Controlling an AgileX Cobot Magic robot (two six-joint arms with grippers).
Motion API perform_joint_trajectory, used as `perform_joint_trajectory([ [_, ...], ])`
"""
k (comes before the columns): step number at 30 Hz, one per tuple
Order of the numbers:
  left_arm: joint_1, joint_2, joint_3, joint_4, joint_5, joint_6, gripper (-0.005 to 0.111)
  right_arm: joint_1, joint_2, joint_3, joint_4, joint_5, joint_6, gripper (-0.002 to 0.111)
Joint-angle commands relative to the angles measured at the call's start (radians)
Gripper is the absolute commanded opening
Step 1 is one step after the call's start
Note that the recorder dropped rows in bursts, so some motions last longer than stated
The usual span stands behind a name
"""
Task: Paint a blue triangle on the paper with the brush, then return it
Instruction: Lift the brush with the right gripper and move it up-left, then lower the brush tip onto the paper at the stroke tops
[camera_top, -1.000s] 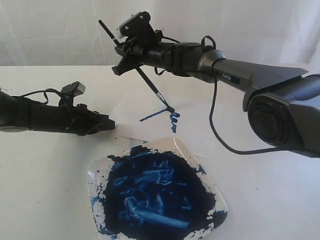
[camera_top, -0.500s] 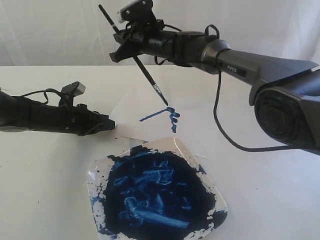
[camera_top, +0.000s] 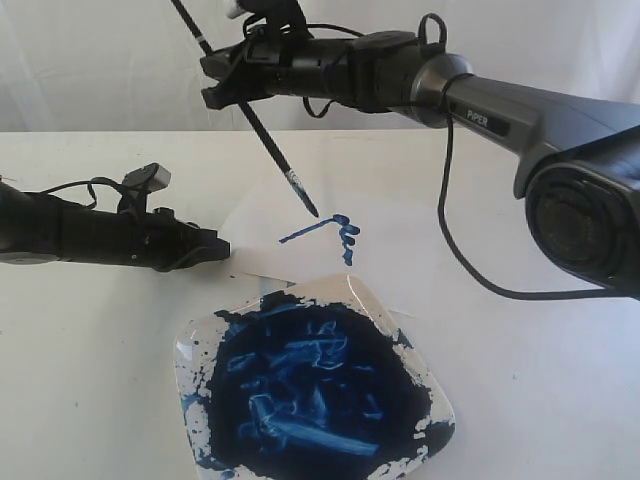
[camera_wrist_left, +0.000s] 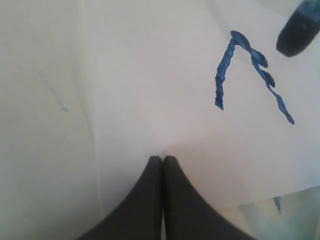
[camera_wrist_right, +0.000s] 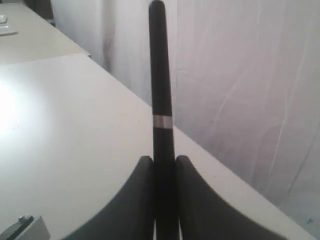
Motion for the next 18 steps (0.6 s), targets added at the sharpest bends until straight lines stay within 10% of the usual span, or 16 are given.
perform_joint_trajectory([
  [1, -0.006, 0.004, -0.002, 0.011, -0.009, 0.003, 0.0, -0.005, -0.015, -0.003, -0.143, 0.077, 0.142, 0.0],
  [18, -0.006, 0.004, -0.002, 0.011, -0.009, 0.003, 0.0, -0.005, -0.032, -0.003, -0.351, 0.19, 0.244, 0.0],
])
